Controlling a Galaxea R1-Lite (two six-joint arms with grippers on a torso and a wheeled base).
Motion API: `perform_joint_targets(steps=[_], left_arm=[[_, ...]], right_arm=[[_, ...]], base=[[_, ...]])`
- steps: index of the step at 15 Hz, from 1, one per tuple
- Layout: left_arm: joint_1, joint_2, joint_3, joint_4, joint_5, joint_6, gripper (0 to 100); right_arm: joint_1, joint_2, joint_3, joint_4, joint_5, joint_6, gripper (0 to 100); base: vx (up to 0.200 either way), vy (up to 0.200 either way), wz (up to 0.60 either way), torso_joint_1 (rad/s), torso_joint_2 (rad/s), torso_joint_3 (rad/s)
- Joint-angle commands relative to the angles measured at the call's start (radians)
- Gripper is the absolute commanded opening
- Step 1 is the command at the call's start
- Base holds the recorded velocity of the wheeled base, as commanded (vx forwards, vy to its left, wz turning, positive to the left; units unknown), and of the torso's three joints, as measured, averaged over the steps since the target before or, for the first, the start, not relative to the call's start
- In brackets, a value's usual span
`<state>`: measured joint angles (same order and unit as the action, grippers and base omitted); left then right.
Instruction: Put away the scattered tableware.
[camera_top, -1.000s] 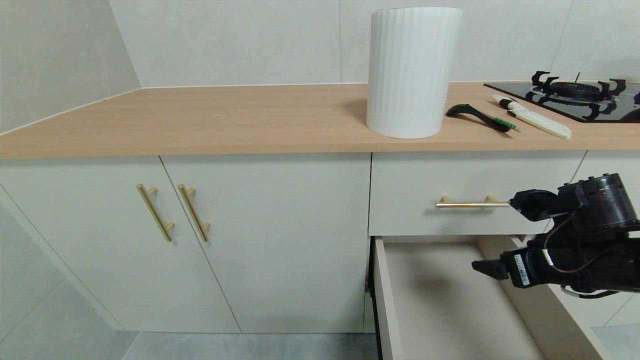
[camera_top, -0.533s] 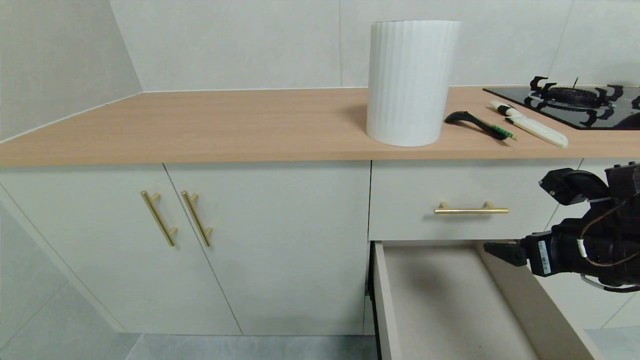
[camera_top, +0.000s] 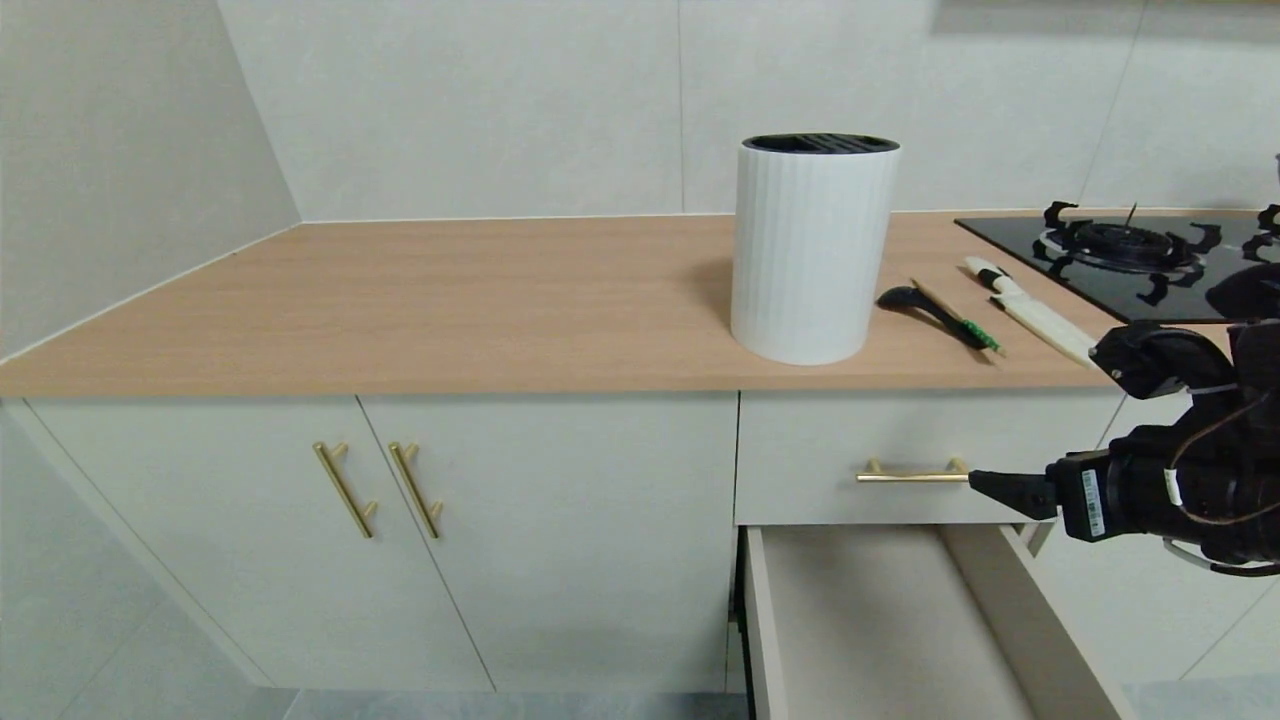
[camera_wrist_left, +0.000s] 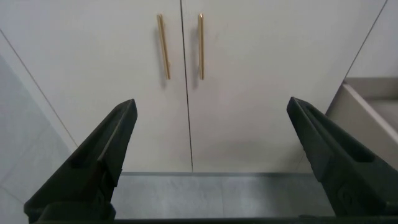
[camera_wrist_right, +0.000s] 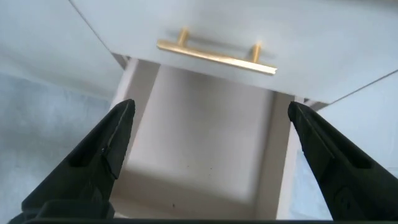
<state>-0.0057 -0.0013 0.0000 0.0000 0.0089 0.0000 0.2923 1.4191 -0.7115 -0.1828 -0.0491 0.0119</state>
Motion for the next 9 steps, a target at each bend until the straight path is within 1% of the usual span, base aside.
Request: perform_joint_targets(steps=[1,5,7,9], left_arm=[[0.000,0.001,0.000,0.000,0.000,0.000,100],[0.000,0.001,0.000,0.000,0.000,0.000,100],[0.000,0.001,0.000,0.000,0.000,0.000,100],[0.000,0.001,0.000,0.000,0.000,0.000,100]], right_arm=[[0.001,0.007,0.000,-0.001,0.000,0.000,100],[0.001,0.018,-0.003,-0.012,0.000,0.000,100],[0.001,0.038,-0.002,-0.058,0.000,0.000,100],[0.001,0.069,-0.002,-0.124,0.000,0.000,100]], base=[[0.000,0.000,0.00,0.178,-0.47,-0.286],[0.000,0.000,0.00,0.189,-0.48,-0.288],[0.000,0.000,0.00,0.210,-0.49,-0.290],[0.000,0.000,0.00,0.110,-0.27,-0.158]])
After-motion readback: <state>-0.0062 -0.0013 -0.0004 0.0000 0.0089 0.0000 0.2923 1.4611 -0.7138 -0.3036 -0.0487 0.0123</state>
